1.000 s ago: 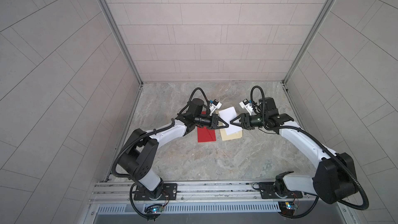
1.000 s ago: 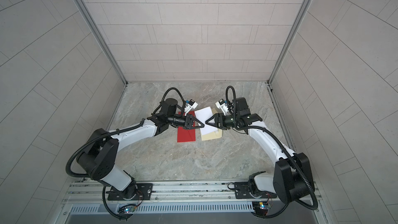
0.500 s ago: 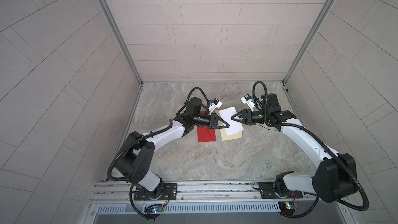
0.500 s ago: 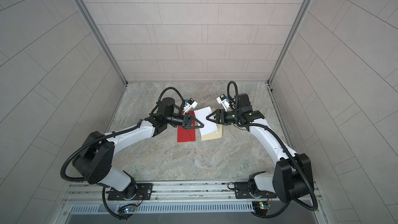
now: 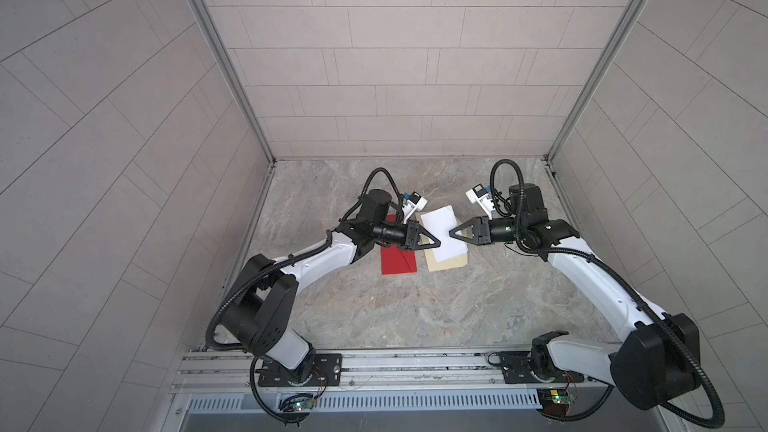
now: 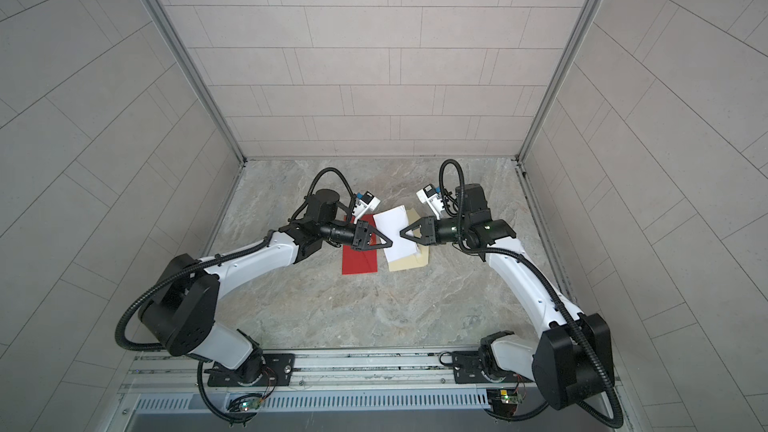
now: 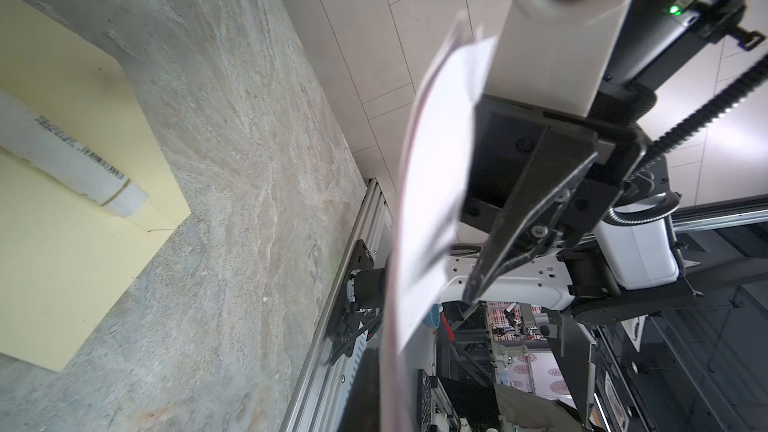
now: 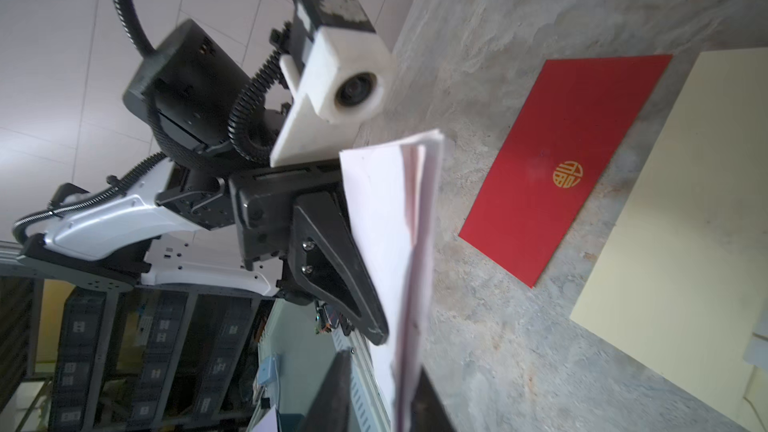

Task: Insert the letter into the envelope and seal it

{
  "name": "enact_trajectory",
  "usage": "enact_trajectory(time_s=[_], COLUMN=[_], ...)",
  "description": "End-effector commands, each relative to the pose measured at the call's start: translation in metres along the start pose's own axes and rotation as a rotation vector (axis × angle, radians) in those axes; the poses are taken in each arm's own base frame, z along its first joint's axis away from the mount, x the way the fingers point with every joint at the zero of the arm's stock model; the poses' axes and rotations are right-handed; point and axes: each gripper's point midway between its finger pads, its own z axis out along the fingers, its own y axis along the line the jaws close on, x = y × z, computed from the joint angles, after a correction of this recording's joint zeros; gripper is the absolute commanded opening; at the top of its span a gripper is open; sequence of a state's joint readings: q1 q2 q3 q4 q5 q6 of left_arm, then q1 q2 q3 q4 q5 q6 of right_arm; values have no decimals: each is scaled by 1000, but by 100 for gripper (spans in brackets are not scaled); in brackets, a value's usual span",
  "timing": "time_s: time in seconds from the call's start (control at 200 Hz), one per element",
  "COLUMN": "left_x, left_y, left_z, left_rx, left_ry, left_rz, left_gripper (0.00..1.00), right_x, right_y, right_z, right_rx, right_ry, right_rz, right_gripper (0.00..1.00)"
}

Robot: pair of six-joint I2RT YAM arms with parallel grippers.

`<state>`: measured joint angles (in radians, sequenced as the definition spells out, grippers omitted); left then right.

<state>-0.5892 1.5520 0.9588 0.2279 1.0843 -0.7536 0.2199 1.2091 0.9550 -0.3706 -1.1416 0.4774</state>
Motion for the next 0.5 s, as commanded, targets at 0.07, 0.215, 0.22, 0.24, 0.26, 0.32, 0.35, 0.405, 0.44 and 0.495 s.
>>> enact_trajectory(time_s=[0.07, 0.215, 0.22, 0.24, 0.26, 0.32, 0.35, 0.405, 0.44, 0.495], left_x=[-13, -22, -22, -25, -27, -29, -30, -31, -30, -30], left_y=[4, 42, 45, 55, 65, 97, 113, 137, 150, 167], left_z=[-2, -2, -2, -4, -5, -8, -8, -9, -8, -7], left_rx=[-54, -213, -224, -267, -315, -438, -491, -582, -616, -668], left_ry=[-24, -81, -86, -102, -119, -147, -153, -161, -161, -160], left_rz=[61, 2, -2, -14, -30, -91, -122, -166, -189, -217], left_gripper=[0, 48, 49, 52, 54, 58, 58, 58, 58, 58], right_x=[-1, -18, -18, -19, -21, -26, -27, -29, -31, -35], right_y=[-11, -65, -67, -78, -87, -113, -125, -141, -150, -162], right_z=[5, -6, -7, -10, -15, -25, -29, -33, -35, -37], right_rx=[75, 399, 415, 478, 537, 682, 743, 806, 842, 886], right_ry=[10, -45, -47, -48, -54, -61, -63, -62, -62, -59], right_rz=[5, 72, 73, 86, 90, 103, 112, 120, 125, 131], right_gripper=[0, 0, 0, 0, 0, 0, 0, 0, 0, 0])
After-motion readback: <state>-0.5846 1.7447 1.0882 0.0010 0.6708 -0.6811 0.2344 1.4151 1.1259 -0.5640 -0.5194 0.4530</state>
